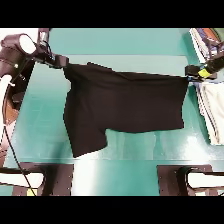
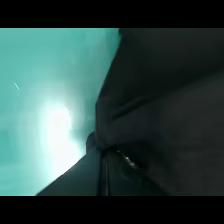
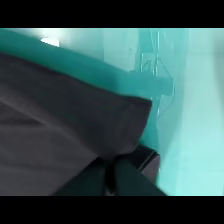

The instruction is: Fold the shirts.

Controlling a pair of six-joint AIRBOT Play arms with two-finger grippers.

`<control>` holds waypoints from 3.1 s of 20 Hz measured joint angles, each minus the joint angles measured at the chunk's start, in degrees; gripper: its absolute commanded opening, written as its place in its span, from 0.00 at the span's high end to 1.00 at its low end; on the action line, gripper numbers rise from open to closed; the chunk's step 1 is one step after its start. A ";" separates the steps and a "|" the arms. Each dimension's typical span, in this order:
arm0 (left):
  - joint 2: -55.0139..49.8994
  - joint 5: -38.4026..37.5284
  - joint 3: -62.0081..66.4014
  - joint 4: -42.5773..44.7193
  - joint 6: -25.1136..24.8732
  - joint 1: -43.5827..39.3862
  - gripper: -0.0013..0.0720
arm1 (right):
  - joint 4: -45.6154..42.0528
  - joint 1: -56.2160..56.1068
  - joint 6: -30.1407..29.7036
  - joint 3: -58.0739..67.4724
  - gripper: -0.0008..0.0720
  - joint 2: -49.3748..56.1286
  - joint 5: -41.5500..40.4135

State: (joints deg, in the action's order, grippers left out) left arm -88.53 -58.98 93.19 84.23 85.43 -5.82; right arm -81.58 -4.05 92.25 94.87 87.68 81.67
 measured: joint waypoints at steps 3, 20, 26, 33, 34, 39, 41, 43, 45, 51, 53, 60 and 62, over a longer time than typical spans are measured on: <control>-0.79 -0.46 0.00 1.16 0.13 0.09 0.20 | 5.66 0.48 -1.68 4.42 0.47 3.54 -0.63; 16.61 -9.44 -41.07 -13.29 -2.05 14.29 0.24 | 20.20 2.64 -8.68 -26.45 0.47 -21.59 -3.15; 17.64 -4.48 -49.62 -22.84 -5.11 14.67 0.24 | 21.70 2.67 -8.79 -30.38 0.47 -25.00 -4.79; 17.73 -0.76 -50.49 -25.81 -6.27 14.58 0.95 | 21.77 4.22 -8.79 -31.21 0.47 -25.70 -3.15; 18.08 -0.76 -49.66 -26.27 -6.27 14.58 0.95 | 21.73 5.14 -8.81 -31.93 0.47 -26.10 -2.36; 21.79 -1.60 -45.88 -26.99 -6.43 14.58 0.95 | 20.00 13.42 -8.41 -44.28 0.23 -31.04 -1.57; 22.91 -1.81 -45.31 -27.12 -6.43 14.58 0.95 | 19.93 17.27 -8.07 -51.19 0.23 -32.74 -2.47; 23.52 -1.92 -44.98 -27.19 -6.45 14.58 0.95 | 21.53 20.11 -7.82 -57.61 0.34 -33.40 -4.22; 23.85 -1.99 -44.83 -27.21 -6.43 14.58 0.95 | 23.93 21.18 -7.72 -62.62 0.39 -32.81 -7.23; 24.13 -2.05 -44.70 -27.28 -6.43 14.58 0.95 | 29.49 14.08 -7.72 -65.22 0.79 -26.32 -18.71; 24.20 -2.23 -44.59 -27.26 -6.43 14.58 0.95 | 29.90 10.71 -7.74 -62.95 0.97 -24.28 -21.75; 33.31 -5.51 -33.88 -24.02 -5.03 14.58 0.95 | 30.29 6.84 -10.36 -47.30 0.96 -31.17 -21.94; 37.62 -6.75 -26.10 -23.37 -4.37 14.58 0.95 | 30.32 8.46 -11.04 -40.19 0.96 -35.63 -20.39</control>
State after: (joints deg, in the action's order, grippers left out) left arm -50.92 -65.73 67.09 60.86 81.06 8.75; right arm -51.27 4.40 81.21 54.68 52.05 61.28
